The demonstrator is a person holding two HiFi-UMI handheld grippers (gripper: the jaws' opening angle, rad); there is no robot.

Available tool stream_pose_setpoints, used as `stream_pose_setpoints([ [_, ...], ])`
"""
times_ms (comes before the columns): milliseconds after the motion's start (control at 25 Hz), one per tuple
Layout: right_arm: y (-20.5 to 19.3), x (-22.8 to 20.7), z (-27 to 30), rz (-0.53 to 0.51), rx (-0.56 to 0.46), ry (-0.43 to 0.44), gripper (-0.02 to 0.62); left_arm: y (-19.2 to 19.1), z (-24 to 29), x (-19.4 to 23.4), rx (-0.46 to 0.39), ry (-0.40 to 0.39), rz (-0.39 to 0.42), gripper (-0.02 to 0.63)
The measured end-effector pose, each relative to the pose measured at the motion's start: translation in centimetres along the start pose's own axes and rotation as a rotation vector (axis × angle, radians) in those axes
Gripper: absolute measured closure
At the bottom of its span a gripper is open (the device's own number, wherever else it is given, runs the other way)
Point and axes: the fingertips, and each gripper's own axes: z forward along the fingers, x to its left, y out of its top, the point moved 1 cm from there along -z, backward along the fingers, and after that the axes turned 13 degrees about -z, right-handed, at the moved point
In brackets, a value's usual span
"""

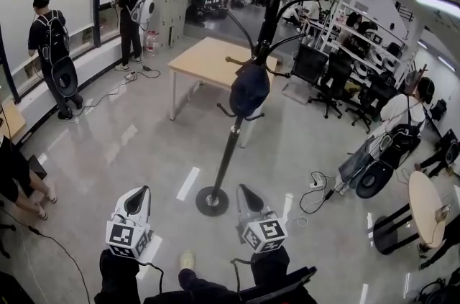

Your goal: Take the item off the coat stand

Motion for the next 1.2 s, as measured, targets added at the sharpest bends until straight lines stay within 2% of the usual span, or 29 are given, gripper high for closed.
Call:
stream_pose_setpoints([
  [360,-0.6,-0.4,8.3,0.022,-0.005,0.041,0.594,1.2,4.9,5.2,0.002,0.039,0.008,0.603],
  [560,-1.1,-1.5,12.0,0.014,-0.007,0.044,0.594,1.7,8.4,6.6,0.003,0.024,-0.004,0.603],
  [920,-1.6,-4.5,15.9,0.014,-0.002,0.003,0.594,2.6,13.9,7.9,0.017,-0.009,-0.005,0.603],
  [1200,-1.4,-7.0,16.3,0.026,-0.014,-0.056,0.594,3.5,17.3,7.1,0.013,-0.066,0.022,0.603],
])
